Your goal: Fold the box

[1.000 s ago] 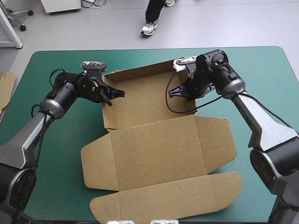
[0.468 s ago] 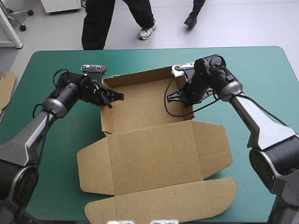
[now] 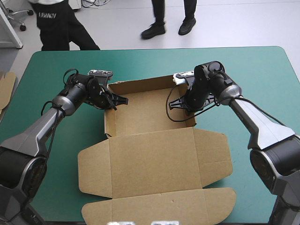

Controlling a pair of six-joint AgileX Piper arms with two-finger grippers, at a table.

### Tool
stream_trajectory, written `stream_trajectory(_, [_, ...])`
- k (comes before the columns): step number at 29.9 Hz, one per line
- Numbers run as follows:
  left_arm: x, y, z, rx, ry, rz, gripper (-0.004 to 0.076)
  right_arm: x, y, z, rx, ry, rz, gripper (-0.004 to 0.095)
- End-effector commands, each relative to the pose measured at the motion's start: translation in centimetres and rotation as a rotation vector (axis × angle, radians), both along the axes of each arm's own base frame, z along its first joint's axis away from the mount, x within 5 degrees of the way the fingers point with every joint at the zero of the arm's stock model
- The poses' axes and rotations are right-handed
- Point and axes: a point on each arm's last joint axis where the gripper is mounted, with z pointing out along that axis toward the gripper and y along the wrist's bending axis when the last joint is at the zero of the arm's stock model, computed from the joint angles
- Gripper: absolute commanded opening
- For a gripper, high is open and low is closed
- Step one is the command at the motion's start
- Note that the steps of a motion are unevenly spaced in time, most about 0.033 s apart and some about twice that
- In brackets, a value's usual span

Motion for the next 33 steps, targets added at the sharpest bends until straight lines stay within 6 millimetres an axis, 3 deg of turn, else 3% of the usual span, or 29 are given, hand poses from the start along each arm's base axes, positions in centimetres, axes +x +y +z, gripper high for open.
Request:
stream_trajectory(1, [0.0, -0.1, 1.5, 0.032, -0.084, -0.069, -0.0014, -1.1, -0.2, 2.9, 0.042, -0.043, 0.048, -0.0012])
stream_trajectory(12, [0.6, -0.4, 0.3, 0.032, -0.061, -0.09, -0.0014, -1.2, 0.0, 2.7, 0.061, -0.03, 0.047, -0.0012])
stream_trajectory(24, [0.9, -0.6, -2.1, 0.052, 0.049, -0.103, -0.0014, 0.6, 0.8, -1.5, 0.019, 0.067, 0.052, -0.0012])
stream_trajectory(33, [1.0, -0.7, -1.8, 0.053, 0.052, -0.103, -0.0014, 0.9, 1.0, -1.7, 0.024, 0.049, 0.058, -0.0013])
